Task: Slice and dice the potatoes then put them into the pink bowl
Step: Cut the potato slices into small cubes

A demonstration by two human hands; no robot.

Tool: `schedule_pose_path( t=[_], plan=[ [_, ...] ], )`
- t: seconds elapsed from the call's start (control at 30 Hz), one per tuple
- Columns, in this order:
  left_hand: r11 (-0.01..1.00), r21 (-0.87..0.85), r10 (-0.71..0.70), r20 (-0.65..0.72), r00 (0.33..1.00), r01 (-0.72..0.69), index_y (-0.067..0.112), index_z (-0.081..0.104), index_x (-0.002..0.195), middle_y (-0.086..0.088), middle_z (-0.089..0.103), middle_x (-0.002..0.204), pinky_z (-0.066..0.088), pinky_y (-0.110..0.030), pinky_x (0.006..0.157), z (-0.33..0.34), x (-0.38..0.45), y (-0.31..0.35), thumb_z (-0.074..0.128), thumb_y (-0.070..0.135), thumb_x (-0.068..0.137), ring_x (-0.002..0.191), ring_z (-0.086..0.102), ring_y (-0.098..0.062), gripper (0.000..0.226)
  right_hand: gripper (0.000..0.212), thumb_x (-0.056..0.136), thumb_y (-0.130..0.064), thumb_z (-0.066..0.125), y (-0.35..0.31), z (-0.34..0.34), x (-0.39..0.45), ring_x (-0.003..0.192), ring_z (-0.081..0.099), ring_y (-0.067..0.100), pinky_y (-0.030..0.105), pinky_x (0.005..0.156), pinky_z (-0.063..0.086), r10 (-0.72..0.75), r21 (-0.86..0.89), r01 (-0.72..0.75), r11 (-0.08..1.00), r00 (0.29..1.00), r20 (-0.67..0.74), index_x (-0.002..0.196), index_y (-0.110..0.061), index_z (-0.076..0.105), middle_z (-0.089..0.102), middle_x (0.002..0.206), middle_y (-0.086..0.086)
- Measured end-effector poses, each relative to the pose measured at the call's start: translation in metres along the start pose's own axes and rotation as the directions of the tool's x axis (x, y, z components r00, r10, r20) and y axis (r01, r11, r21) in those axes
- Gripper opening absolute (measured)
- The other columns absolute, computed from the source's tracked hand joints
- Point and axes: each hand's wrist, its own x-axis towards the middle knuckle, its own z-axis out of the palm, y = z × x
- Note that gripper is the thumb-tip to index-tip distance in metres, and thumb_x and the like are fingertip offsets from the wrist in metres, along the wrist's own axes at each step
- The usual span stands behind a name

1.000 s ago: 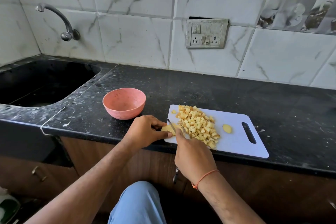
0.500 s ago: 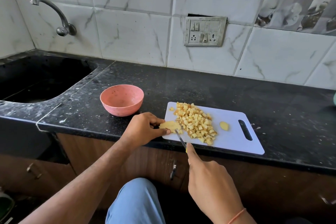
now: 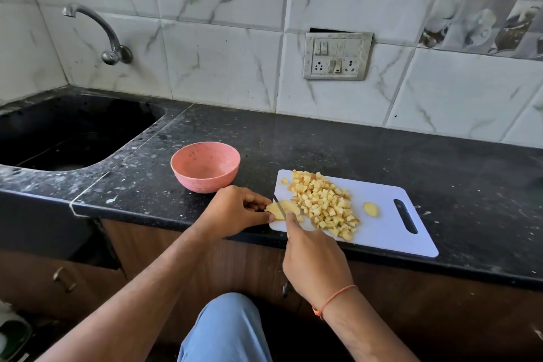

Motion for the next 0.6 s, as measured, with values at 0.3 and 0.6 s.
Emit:
schedule_pose_path(
  t=[0.3,0.6],
  plan=[
    [1.0,0.006,0.009,-0.035,0.999,-0.008,0.04,0.084,0.099,0.022,0.077,0.088,0.06,-0.023,0.08,0.003,-0.001,0.001,0.097,0.035,0.075,0.082,0.072,0.0,0.028,0.07,0.103,-0.016,0.042,0.0,0.0,-0.015,0.065,0.05,0.016,0.027,0.05,0.033,0.017,-0.073,-0.014,0.997,0.999,0.048,0.166,-0.022,0.011,0.054,0.077,-0.004],
    [0.999,0.051,0.008,-0.008,1.0,-0.007,0.032,0.085,0.106,0.018,0.077,0.091,0.059,-0.02,0.079,0.003,-0.001,0.005,0.094,0.038,0.078,0.083,0.072,0.002,0.031,0.071,0.107,-0.024,0.037,0.012,-0.005,-0.056,0.058,0.047,0.014,0.03,0.06,0.041,0.059,-0.048,-0.054,0.997,0.992,0.109,0.166,-0.031,-0.002,0.049,0.07,-0.006]
  ],
)
